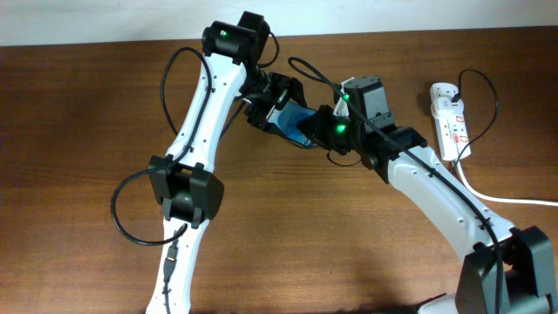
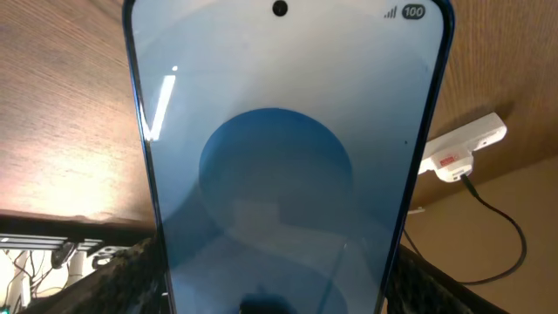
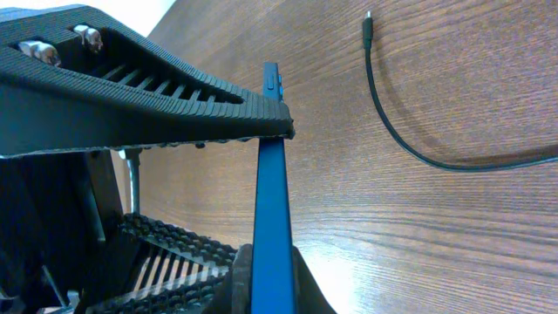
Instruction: Plug charger to phone and switch on socket
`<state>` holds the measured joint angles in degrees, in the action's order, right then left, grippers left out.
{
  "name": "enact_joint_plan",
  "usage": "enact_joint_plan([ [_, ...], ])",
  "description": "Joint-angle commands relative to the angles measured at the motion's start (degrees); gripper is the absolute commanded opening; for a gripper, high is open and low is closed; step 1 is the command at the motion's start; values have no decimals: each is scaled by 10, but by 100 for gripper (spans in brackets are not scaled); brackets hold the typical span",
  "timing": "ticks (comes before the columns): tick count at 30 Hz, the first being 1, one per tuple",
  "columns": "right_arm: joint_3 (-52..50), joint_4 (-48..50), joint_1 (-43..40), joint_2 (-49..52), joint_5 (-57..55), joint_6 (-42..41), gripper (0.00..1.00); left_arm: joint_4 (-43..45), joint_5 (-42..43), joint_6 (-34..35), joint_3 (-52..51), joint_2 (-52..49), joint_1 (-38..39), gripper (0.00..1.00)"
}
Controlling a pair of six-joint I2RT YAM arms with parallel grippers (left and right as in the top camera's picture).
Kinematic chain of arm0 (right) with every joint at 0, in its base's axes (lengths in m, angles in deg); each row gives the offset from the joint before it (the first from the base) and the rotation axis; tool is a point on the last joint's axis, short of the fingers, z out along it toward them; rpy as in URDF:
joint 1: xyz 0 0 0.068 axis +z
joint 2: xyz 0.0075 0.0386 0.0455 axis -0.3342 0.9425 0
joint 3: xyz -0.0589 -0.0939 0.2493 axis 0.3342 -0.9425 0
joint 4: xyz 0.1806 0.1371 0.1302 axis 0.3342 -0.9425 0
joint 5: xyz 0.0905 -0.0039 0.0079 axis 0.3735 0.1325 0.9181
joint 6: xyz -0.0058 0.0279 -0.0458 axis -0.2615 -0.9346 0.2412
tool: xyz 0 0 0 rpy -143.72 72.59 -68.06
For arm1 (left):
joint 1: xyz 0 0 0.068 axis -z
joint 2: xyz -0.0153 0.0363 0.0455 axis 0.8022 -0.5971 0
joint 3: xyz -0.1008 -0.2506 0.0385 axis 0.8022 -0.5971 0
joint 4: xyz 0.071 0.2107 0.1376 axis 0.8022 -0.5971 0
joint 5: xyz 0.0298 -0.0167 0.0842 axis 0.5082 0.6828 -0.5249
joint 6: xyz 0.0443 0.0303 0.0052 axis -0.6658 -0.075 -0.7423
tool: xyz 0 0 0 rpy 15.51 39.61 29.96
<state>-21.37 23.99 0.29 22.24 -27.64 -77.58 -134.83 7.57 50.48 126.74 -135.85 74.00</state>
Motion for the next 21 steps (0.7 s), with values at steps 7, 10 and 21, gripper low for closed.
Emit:
enact_joint_plan([
  [7, 5, -4, 5, 3, -7, 26, 4, -3, 13, 6, 17, 36, -1, 40],
  [10, 5, -4, 4, 3, -7, 26, 4, -3, 13, 6, 17, 36, -3, 43],
  [21, 5, -71, -129, -68, 31, 86, 4, 101, 195, -393, 17, 36, -28, 66],
])
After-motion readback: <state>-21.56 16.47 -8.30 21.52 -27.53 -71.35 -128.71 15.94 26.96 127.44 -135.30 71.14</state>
